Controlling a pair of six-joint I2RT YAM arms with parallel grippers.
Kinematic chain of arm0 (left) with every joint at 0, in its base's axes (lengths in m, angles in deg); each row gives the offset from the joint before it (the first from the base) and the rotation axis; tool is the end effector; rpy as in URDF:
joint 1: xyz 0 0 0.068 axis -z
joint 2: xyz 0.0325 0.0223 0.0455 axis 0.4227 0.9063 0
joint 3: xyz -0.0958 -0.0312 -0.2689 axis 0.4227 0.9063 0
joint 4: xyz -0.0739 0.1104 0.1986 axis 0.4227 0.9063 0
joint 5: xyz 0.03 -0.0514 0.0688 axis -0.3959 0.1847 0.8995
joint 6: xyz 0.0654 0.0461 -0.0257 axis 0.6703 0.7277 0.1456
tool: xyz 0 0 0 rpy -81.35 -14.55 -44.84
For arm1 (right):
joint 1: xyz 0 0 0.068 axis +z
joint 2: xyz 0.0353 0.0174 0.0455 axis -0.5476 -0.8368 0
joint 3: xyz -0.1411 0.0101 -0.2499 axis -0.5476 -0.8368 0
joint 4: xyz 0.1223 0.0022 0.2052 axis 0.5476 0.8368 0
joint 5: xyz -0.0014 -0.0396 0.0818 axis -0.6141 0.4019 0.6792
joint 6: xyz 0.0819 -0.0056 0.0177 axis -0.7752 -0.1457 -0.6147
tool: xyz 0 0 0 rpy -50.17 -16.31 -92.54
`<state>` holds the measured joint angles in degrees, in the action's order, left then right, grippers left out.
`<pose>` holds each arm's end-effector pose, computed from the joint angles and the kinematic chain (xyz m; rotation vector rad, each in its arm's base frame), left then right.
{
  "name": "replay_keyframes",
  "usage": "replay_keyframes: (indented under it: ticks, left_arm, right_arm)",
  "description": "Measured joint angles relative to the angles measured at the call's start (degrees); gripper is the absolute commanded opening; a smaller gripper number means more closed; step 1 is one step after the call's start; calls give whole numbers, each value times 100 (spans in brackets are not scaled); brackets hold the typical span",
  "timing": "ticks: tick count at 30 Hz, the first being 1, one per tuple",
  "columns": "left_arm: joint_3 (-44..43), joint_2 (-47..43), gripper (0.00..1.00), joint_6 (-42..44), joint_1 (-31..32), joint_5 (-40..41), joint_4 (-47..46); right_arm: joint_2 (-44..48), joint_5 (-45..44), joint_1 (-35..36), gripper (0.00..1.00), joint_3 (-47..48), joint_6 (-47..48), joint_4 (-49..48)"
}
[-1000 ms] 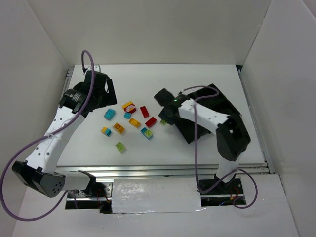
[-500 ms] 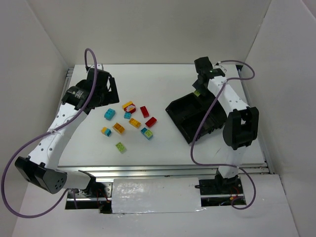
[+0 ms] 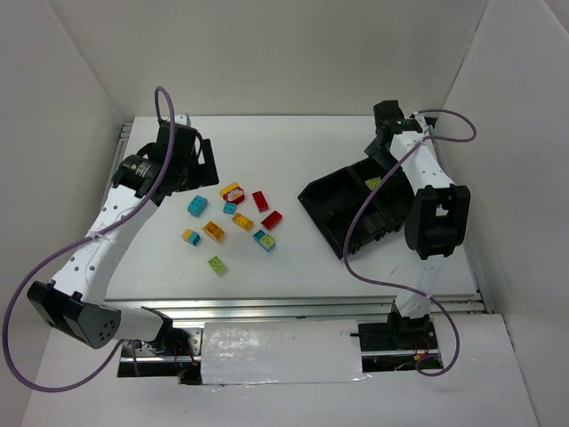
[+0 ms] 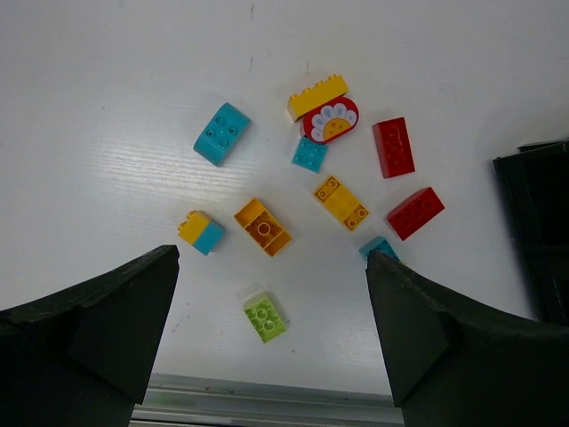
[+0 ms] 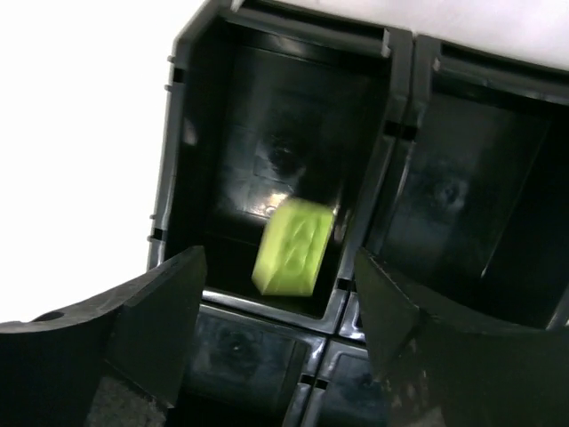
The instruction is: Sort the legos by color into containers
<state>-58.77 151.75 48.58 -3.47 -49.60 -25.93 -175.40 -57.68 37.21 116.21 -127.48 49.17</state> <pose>0.2603 -0.0744 0.3944 -0.3800 2.2015 -0.0838 0.4203 -0.0012 0.2674 1.0504 2.2744 -0.2130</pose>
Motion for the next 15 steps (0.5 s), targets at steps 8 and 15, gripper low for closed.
replay_keyframes:
  ticks: [8,15]
  left_arm:
    - [282,131,99,-332,0,-94,149]
    - [1180,393,100,-1167,-33,-319,619]
  right_arm:
    - [-105,105,48,82,592,369,103]
    - [310,1558,1582,92,332,2079,-518]
